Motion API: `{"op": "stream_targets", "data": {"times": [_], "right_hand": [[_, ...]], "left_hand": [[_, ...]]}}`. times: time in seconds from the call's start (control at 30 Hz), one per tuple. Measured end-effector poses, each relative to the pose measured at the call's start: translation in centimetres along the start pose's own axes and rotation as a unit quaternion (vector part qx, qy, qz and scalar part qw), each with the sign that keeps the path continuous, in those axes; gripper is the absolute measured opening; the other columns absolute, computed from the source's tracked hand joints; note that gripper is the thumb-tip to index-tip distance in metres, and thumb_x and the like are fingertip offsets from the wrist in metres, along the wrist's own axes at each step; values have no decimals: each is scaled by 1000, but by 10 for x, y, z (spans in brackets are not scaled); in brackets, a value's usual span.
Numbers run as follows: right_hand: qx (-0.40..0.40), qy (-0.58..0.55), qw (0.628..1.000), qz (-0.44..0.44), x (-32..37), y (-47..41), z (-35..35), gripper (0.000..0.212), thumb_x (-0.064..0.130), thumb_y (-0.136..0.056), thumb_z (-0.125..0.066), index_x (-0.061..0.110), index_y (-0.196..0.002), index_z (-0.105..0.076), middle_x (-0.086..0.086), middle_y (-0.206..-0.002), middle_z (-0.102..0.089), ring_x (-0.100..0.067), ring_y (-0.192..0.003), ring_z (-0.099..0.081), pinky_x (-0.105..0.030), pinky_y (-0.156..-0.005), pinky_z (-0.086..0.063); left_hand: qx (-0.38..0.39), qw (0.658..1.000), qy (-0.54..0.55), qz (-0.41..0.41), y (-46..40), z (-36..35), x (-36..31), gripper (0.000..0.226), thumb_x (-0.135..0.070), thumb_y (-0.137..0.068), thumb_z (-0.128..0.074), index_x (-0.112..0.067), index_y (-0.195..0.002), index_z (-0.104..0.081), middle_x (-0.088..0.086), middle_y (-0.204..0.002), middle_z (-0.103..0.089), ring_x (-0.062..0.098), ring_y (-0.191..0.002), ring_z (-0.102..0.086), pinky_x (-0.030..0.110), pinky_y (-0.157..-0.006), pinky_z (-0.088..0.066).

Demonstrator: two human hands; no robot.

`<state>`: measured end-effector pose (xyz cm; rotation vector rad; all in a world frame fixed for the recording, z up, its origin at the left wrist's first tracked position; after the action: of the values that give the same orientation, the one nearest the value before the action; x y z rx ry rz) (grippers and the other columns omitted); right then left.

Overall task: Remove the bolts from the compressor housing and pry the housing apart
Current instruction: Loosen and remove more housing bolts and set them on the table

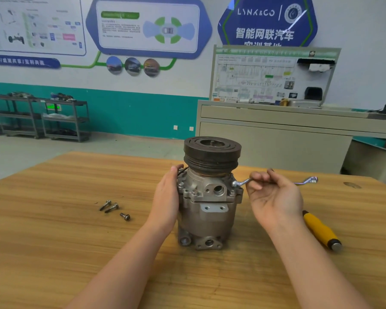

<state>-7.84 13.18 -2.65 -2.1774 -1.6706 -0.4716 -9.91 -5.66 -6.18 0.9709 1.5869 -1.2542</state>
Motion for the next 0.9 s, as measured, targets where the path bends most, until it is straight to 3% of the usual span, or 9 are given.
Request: {"op": "stream_targets", "data": {"times": [0.07,0.3,0.37,0.53,0.6,0.67,0.73,0.83,0.9], "right_hand": [[-12,-25,999,26,2,1,1,27,7,-101,-33,10,-76,-43,-2,-51,-47,-18,-51,-54,-20,-40,-36],[53,158,947,276,4,29,-13,18,3,-100,-36,18,-92,-42,-1,-51,-49,-20,-49,-55,-21,-42,-37],[104,230,899,358,0,38,-16,18,6,-99,-36,22,-94,-41,4,-54,-51,-19,-50,-55,-23,-45,-41],[205,395,708,549,-23,62,-19,15,18,-102,-37,32,-107,-35,4,-68,-52,-12,-61,-58,-26,-59,-49],[204,405,685,571,-35,68,-17,10,17,-102,-38,23,-109,-40,8,-76,-51,-2,-67,-57,-16,-66,-48],[172,401,692,575,-41,69,-15,12,10,-97,-37,4,-104,-44,17,-86,-54,3,-69,-55,-11,-71,-45],[138,377,720,566,-38,71,-17,14,7,-95,-34,0,-98,-45,20,-85,-55,-2,-66,-55,-19,-68,-46],[72,208,858,463,-23,62,-20,28,-6,-88,-31,20,-98,-37,4,-53,-44,-17,-48,-48,-24,-49,-40],[24,117,928,352,-12,45,-15,29,-7,-85,-30,19,-92,-40,4,-48,-39,-17,-41,-42,-19,-43,-32]], "left_hand": [[-1,1000,3,8,-1,0,1,42,-39,-107,-28,-26,-123,-65,-20,-100,-74,-14,-92,-63,1,-66,-44],[-6,1000,1,5,0,0,1,46,-44,-106,-27,-26,-131,-61,-11,-120,-68,-3,-111,-57,14,-80,-40],[-4,1000,-1,6,0,0,1,46,-44,-106,-27,-26,-132,-61,-10,-122,-68,1,-115,-58,15,-82,-41],[-5,1000,-7,1,0,-1,0,47,-44,-106,-27,-24,-133,-60,-4,-126,-66,9,-120,-56,16,-87,-42],[-5,1000,-8,-3,0,-1,0,47,-43,-106,-27,-23,-133,-60,-3,-126,-66,9,-120,-57,16,-85,-43],[-7,1000,-8,-4,0,-1,0,46,-42,-107,-27,-23,-132,-61,-3,-125,-67,9,-119,-57,16,-85,-43],[-8,1000,-6,-5,0,0,-1,46,-42,-107,-27,-23,-132,-61,-4,-124,-67,8,-119,-57,16,-86,-43],[-9,1000,-6,-4,2,1,-2,47,-42,-107,-27,-24,-133,-60,-3,-128,-65,10,-123,-55,27,-100,-43],[-6,1000,-14,-7,3,1,-3,47,-42,-107,-26,-24,-134,-60,-3,-129,-64,10,-124,-54,25,-101,-41]]}}
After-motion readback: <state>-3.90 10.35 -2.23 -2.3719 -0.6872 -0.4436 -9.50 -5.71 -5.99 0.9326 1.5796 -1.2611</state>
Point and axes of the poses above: each hand's wrist, its own y-axis away from the middle knuckle, its own z-axis out of the back of the hand, x = y × z, the point moved 2 cm from there along -y, towards the middle knuckle
